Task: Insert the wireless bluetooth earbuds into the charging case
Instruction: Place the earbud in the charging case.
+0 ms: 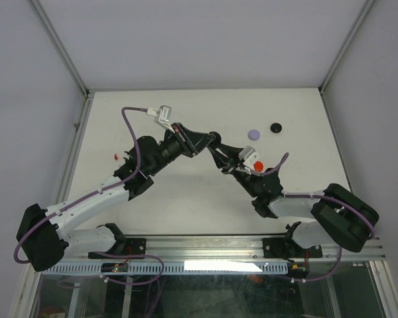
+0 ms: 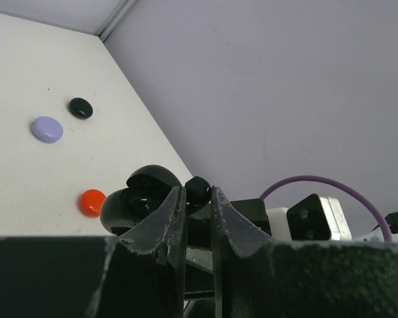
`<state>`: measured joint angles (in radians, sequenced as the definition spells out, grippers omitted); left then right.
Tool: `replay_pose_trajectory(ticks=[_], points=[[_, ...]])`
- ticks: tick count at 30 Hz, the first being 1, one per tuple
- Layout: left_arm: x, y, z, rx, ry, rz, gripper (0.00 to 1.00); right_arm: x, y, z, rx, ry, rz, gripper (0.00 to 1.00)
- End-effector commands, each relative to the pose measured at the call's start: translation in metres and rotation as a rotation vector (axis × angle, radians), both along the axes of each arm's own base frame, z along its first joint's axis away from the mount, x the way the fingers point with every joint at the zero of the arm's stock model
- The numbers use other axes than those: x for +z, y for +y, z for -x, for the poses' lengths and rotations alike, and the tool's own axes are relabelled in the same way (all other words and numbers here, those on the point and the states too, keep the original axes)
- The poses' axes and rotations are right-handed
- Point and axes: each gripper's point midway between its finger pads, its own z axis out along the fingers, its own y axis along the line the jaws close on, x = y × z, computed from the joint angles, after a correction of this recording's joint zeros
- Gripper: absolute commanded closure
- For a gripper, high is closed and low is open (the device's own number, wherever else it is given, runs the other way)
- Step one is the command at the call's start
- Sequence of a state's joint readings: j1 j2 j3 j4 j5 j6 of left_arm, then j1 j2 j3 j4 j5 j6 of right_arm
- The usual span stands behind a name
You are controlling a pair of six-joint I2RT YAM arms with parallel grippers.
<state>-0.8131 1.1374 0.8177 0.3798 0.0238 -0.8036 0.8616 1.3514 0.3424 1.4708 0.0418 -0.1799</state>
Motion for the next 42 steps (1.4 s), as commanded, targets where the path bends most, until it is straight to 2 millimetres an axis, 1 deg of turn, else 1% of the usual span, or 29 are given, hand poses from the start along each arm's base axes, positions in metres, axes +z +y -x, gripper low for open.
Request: replay_pose_trajectory(ticks=[1, 10, 18, 28, 33, 42], points=[[0.009, -0.003, -0.001, 0.018, -0.044, 0.027, 0.90, 0.045, -0.009, 0.005, -0.026, -0.113, -0.109, 1.00], [-0.003, -0.005, -0.001, 0.037, -0.039, -0.009, 0.90, 0.050, -0.012, 0.007, -0.032, -0.123, -0.118, 1.00], [-0.004, 0.003, -0.004, 0.084, -0.048, -0.030, 0.90, 0.049, -0.012, 0.007, -0.028, -0.124, -0.116, 1.00], [-0.009, 0.005, -0.004, 0.096, -0.049, -0.050, 0.89, 0.050, -0.012, 0.008, -0.024, -0.123, -0.119, 1.00], [-0.011, 0.010, -0.004, 0.113, -0.050, -0.059, 0.89, 0.051, -0.012, 0.009, -0.024, -0.128, -0.123, 1.00], [-0.022, 0.008, -0.001, 0.108, -0.038, -0.093, 0.87, 0.053, -0.013, 0.009, -0.022, -0.130, -0.130, 1.00]])
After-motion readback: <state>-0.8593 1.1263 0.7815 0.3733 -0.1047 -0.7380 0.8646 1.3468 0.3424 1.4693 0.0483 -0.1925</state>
